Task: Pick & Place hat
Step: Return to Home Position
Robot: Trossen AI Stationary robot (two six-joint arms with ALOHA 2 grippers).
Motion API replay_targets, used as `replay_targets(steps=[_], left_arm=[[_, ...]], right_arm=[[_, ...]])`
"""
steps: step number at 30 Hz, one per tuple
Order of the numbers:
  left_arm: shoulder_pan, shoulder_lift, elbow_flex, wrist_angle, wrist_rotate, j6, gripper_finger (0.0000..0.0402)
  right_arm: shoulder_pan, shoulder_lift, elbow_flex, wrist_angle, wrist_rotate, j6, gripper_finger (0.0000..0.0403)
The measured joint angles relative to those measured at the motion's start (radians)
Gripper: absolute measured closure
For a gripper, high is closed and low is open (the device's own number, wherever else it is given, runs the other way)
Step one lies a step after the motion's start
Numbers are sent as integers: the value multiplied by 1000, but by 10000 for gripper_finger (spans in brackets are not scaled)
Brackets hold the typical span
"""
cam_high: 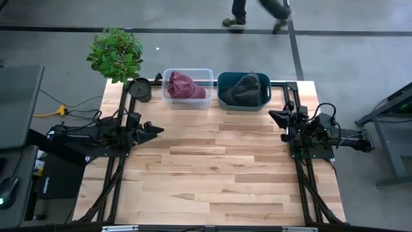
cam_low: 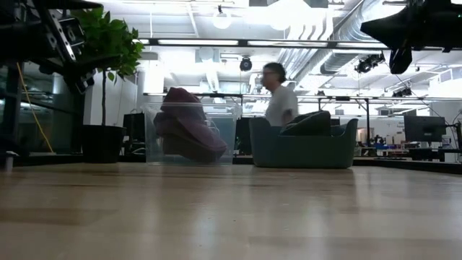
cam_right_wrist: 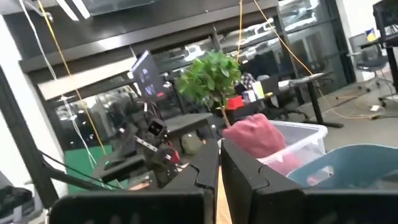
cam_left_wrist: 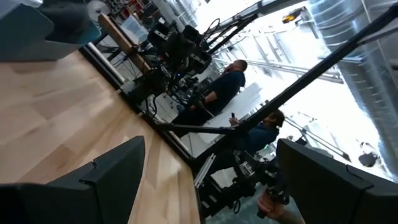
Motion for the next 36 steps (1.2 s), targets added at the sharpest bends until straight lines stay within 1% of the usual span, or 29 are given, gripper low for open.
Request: replay_targets(steps=[8,18,22,24,27,29,33,36], left_arm=[[0,0,0,-20,-6,-11,62],[0,1,-1,-60,-7,-11,62],[0,1,-1,-77,-7,-12,62],[0,1,-1,-77,-7,-12,62],[0,1,-1,-76,-8,-12,62],[0,1,-1,-77,-8,-12,62],[0,1,-1,-78,-8,-13,62],[0,1,-1,-79,-8,-13,62]], right_arm=[[0,8,0,-17,-60,-11,382],[0,79,0,-46,-63,-59,382],[0,95,0,-45,-11,-130,382],[0,96,0,-44,-14,-140,382],[0,96,0,-40,-46,-141,382],[0,96,0,-39,-44,-186,382],[0,96,0,-22,1,-302,382],[0,97,0,-24,21,-317,382]])
